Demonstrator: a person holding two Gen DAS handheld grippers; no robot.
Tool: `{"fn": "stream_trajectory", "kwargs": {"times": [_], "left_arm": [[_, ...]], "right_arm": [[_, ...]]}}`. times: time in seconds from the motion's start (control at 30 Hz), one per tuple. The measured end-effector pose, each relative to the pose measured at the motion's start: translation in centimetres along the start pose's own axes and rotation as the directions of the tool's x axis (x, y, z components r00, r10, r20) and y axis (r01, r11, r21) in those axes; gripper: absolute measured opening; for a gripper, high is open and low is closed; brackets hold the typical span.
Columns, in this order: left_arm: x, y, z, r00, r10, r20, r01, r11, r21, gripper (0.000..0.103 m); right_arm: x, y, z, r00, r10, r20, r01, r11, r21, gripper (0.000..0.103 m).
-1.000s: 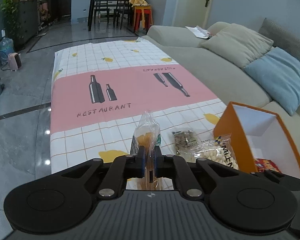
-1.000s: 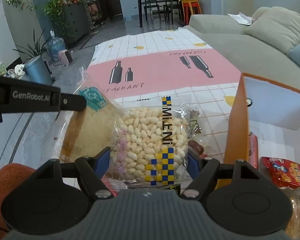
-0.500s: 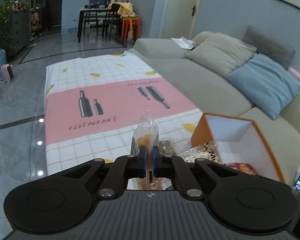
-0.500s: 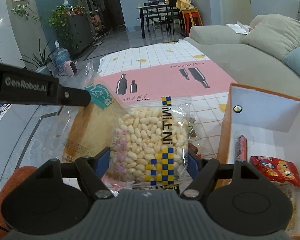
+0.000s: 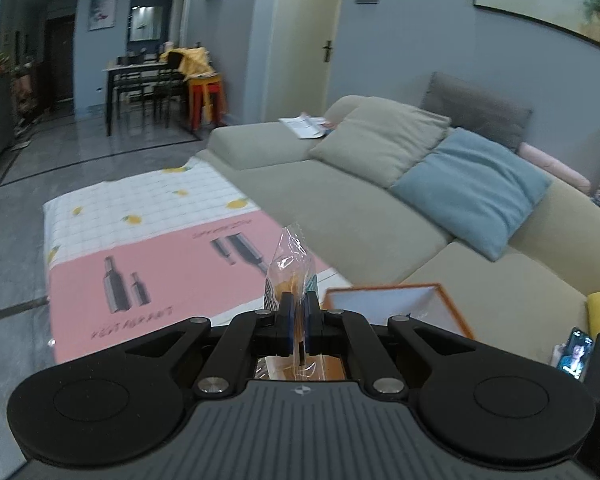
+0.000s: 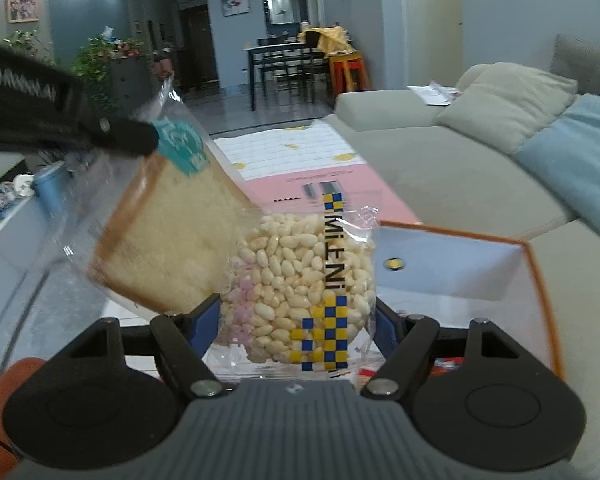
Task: Organize snacks
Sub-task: 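Carry the bread bag and Milini bag over the orange box and open both tools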
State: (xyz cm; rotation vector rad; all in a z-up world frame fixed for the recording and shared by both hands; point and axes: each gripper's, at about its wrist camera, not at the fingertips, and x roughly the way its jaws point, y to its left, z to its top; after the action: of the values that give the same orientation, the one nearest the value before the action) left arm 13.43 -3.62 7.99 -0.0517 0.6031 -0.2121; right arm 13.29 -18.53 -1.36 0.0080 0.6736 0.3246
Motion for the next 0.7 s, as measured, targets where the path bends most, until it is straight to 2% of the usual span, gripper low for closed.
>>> {"fn": "stream_trajectory", "kwargs": {"times": [0.17, 0.37, 0.6, 0.7], "left_arm": [[1.3, -2.7, 1.0, 0.998, -0.054, 0.011, 0.054, 0.998, 0.042, 0.004], [3.9, -5.4, 1.5, 0.993, -0.117, -0.02, 0.118, 0.992, 0.048, 0.004], [7.2, -7.9, 1.8, 0.983, -0.172, -0.067, 0.175, 0.983, 0.054, 0.004], [9.2, -8.9, 1.7, 0.982, -0.169, -0.081, 0.174, 0.982, 0.068, 0.004]], "right_arm": [[0.1, -2.8, 0.2, 0.997, -0.08, -0.024, 0.079, 0.997, -0.015, 0.074], [0.8, -5.2, 0.0, 0.987, -0.152, -0.05, 0.15, 0.988, -0.046, 0.074], [2.6, -8.2, -0.6, 0.973, -0.203, -0.109, 0.2, 0.979, -0.037, 0.074], [3.3, -9.2, -0.7, 0.966, -0.219, -0.134, 0.218, 0.976, -0.026, 0.074]]}}
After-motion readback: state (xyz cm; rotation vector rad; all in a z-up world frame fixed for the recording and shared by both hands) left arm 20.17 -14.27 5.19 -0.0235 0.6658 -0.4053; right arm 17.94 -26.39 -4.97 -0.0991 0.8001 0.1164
